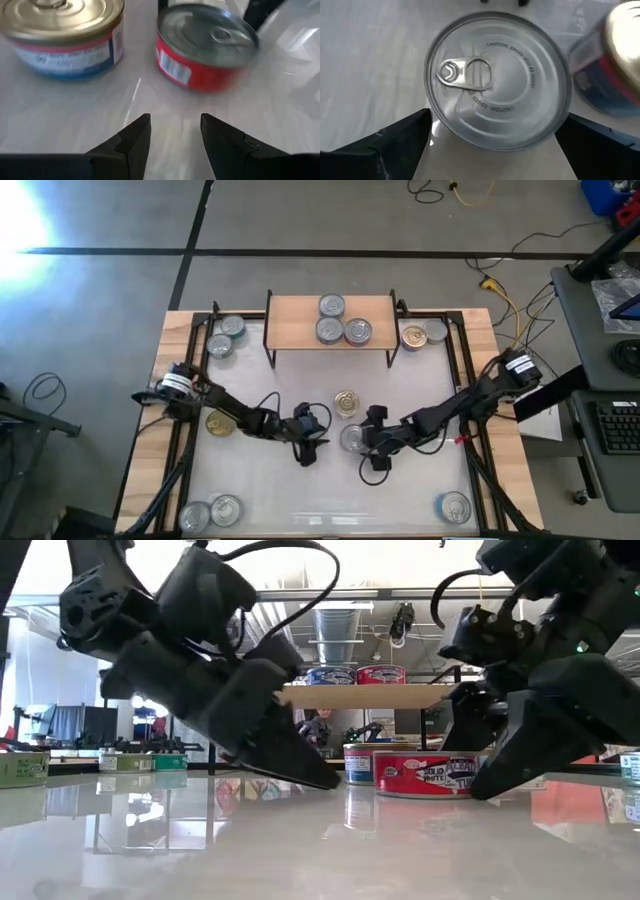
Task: Stack canned seafood by type on shelf
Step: Put the red tuna can on the shelf
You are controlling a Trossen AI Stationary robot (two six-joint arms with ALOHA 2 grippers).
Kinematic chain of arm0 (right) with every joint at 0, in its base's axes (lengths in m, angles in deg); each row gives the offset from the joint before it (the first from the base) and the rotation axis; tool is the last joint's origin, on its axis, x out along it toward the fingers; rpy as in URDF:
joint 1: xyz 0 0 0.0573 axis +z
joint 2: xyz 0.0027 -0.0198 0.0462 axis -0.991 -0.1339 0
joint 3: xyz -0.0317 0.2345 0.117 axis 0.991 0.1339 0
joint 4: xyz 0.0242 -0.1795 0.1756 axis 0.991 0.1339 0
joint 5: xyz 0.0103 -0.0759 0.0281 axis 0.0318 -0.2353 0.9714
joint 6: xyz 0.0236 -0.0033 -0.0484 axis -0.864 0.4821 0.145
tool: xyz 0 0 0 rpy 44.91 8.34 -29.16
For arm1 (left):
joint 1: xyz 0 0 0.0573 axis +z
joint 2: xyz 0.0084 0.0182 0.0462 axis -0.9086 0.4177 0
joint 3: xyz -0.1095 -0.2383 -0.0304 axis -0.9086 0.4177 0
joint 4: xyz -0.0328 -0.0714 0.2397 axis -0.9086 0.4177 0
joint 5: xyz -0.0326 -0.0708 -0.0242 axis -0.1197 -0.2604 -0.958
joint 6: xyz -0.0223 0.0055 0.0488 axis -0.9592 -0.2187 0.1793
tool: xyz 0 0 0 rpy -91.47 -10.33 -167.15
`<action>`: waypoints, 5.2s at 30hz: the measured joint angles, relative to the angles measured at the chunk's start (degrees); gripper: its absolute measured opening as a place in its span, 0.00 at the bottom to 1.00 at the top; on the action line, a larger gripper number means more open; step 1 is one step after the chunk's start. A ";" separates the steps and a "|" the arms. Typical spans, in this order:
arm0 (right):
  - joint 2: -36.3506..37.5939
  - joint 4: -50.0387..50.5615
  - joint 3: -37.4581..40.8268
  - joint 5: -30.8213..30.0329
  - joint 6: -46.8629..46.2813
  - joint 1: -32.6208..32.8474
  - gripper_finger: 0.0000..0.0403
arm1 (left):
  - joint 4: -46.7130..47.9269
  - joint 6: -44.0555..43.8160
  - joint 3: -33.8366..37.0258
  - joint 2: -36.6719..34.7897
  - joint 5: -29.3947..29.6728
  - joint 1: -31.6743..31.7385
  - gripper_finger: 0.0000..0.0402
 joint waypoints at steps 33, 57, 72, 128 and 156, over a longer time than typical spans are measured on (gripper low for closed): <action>-3.28 0.79 -4.84 0.89 -3.69 -1.66 0.96 | -0.57 5.57 -7.61 4.88 7.03 0.95 0.40; 19.12 32.35 -20.28 -3.18 3.93 -7.57 0.90 | -0.44 4.91 15.16 -22.94 8.02 0.25 0.40; 17.78 38.37 -37.02 7.40 32.73 -49.47 0.90 | -3.05 9.33 19.06 -25.82 9.07 0.62 0.40; -4.78 49.35 -52.73 24.44 47.06 -65.46 0.99 | 39.38 27.92 -36.38 -16.61 -24.60 43.02 0.38; -4.89 50.20 -52.49 26.21 46.02 -65.47 0.99 | 66.31 34.71 -80.66 16.91 -37.56 49.45 0.27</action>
